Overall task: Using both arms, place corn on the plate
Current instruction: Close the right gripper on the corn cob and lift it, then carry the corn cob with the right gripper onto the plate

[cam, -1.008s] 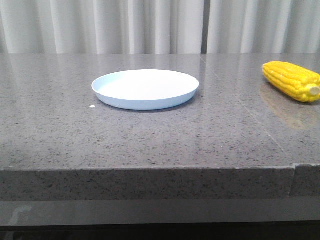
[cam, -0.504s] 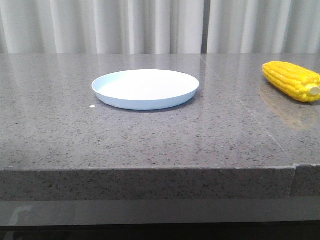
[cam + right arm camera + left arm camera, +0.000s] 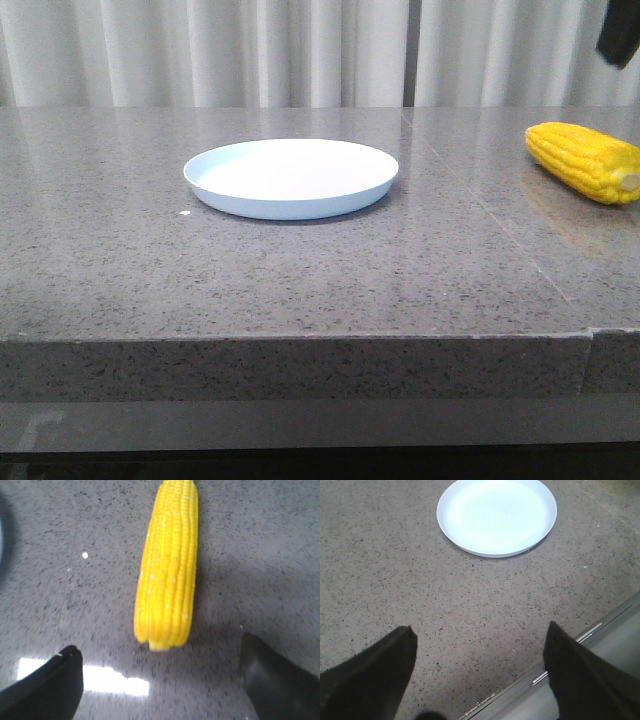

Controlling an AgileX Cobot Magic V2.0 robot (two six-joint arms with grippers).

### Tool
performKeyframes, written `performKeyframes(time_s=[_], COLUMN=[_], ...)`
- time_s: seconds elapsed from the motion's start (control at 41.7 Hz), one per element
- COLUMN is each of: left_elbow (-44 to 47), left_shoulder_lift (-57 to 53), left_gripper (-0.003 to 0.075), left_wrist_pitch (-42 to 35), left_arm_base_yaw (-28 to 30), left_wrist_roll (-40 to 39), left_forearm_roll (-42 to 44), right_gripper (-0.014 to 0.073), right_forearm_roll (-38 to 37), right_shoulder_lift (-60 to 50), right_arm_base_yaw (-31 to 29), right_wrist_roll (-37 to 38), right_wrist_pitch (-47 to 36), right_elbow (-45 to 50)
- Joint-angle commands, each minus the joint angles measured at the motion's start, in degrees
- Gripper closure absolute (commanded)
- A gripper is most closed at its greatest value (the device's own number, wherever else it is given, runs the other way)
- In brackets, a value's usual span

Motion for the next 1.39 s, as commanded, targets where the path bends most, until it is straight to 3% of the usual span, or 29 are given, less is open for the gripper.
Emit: performKeyframes(time_s=[0.0,0.6,0.672,0.792,0.864,1.152,1.367], left_elbow=[-1.39,-1.39,-1.39,-1.39,-1.39,-1.39,-1.39], left_shoulder_lift=[-0.12,-0.12,-0.12,-0.12,-0.12,-0.12,-0.12], left_gripper=[0.0206,0.0206,0.0206,0.0206,0.0206,0.0206,0.0206], left_wrist_pitch=[-3.99,-4.1,-4.1,-4.1,-4.1,-4.1,-4.1], left_arm_base_yaw=[-0.44,-0.44,-0.44,-0.44,-0.44,-0.44,-0.44], left_wrist_roll=[-0.51,-0.51,-0.51,-0.51,-0.51,-0.51,-0.51], left_forearm_roll=[-0.28,-0.28,-0.28,-0.28,-0.28,-0.28,-0.28], right_gripper=[-0.0062,-0.0057,0.0002,0.0246,0.0327,0.0335,0.0335], right_forearm_roll=[-0.25,-0.72,-0.72,-0.77,-0.77,0.34,0.49], right_shoulder_lift=[3.2,23.33,23.68,23.97,23.97,22.04,19.86], right_arm_base_yaw=[-0.01,-0.09,-0.09,-0.09,-0.09,1.41,10.05], right_wrist_roll=[-0.33,-0.33,-0.33,-0.33,-0.33,-0.33,-0.39], right_wrist_pitch=[-1.99,-4.44,-3.33,-1.86,-1.32,6.8,12.76], right_elbow=[-4.41,-17.72,-17.97,-17.97,-17.97,-23.98,-31.66])
